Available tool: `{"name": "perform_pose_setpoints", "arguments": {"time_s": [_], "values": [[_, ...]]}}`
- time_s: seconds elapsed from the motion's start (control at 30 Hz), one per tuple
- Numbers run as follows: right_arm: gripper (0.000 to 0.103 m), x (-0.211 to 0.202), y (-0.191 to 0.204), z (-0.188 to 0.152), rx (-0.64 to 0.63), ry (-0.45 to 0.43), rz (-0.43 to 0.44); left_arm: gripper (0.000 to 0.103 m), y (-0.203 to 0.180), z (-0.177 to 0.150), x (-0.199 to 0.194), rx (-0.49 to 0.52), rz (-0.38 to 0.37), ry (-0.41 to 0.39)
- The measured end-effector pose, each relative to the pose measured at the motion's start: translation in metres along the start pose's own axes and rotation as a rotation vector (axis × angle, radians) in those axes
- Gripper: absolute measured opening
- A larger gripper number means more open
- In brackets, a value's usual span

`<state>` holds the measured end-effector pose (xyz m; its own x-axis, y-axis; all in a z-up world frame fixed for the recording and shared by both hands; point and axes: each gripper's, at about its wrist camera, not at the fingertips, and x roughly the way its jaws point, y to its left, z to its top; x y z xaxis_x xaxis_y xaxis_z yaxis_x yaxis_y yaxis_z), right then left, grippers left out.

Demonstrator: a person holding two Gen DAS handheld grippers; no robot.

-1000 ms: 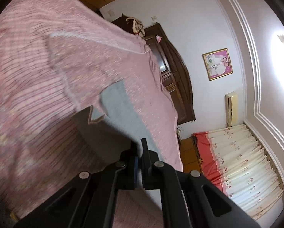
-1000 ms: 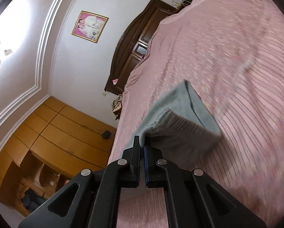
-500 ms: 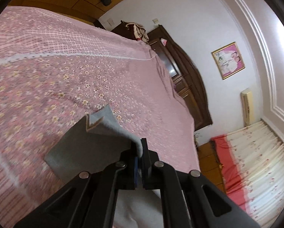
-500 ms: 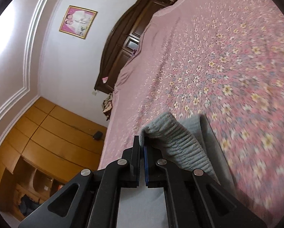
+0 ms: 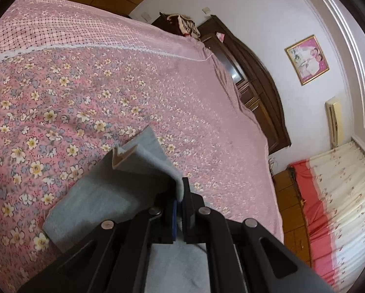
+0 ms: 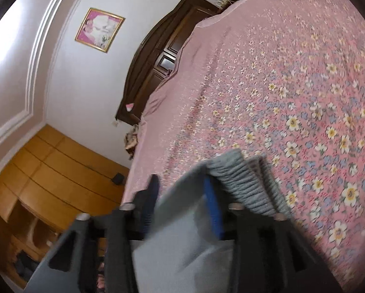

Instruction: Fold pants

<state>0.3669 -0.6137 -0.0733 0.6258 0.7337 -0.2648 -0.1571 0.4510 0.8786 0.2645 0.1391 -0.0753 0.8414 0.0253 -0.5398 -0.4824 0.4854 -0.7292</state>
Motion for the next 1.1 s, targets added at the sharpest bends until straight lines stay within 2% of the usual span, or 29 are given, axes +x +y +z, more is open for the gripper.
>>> {"name": "perform_pose_setpoints", "arguments": {"time_s": [0.07, 0.13, 0.2, 0.4, 0.53, 0.63, 0.7, 0.8, 0.87, 0.97, 1.0, 1.03, 1.07, 1.1], "values": [[0.058, -0.006, 0.006, -0.001, -0.016, -0.020, 0.001, 0.003, 0.000, 0.002, 0.001, -0.007, -0.001, 0.007], [0.059, -0.010, 0.014, -0.005, -0.047, -0.012, 0.005, 0.008, 0.001, 0.006, -0.004, -0.009, -0.003, 0.002], [0.059, -0.012, 0.027, -0.013, -0.095, 0.016, 0.006, 0.019, -0.002, 0.012, -0.015, 0.014, 0.009, -0.026], [0.059, -0.011, 0.062, -0.051, -0.284, 0.111, -0.022, 0.042, -0.016, 0.019, -0.057, 0.187, 0.024, -0.043], [0.059, 0.005, 0.076, -0.071, -0.367, 0.175, -0.050, 0.045, -0.008, 0.014, -0.072, 0.236, 0.061, -0.039], [0.059, 0.021, 0.087, -0.079, -0.427, 0.212, -0.077, 0.045, 0.001, 0.016, -0.067, 0.228, 0.078, 0.003], [0.059, 0.035, 0.100, -0.084, -0.523, 0.234, -0.099, 0.045, 0.003, 0.019, -0.059, 0.233, 0.089, 0.029], [0.059, 0.072, 0.135, -0.094, -0.829, 0.361, -0.107, 0.045, -0.006, 0.021, -0.049, 0.279, 0.106, 0.047], [0.059, 0.090, 0.152, -0.105, -1.055, 0.410, -0.087, 0.044, -0.032, 0.013, -0.040, 0.444, 0.128, 0.067], [0.053, 0.110, 0.170, -0.114, -1.330, 0.455, -0.033, 0.044, -0.097, -0.029, -0.027, 0.918, 0.129, 0.093], [0.044, 0.119, 0.176, -0.116, -1.393, 0.490, -0.036, 0.044, -0.119, -0.048, -0.020, 1.088, 0.107, 0.111], [0.036, 0.129, 0.178, -0.115, -1.427, 0.547, -0.051, 0.044, -0.136, -0.063, -0.015, 1.205, 0.075, 0.128], [0.020, 0.143, 0.181, -0.114, -1.439, 0.656, -0.069, 0.044, -0.152, -0.076, -0.010, 1.303, 0.022, 0.158], [0.013, 0.152, 0.183, -0.113, -1.432, 0.723, -0.072, 0.044, -0.170, -0.087, -0.001, 1.374, -0.049, 0.209]]}}
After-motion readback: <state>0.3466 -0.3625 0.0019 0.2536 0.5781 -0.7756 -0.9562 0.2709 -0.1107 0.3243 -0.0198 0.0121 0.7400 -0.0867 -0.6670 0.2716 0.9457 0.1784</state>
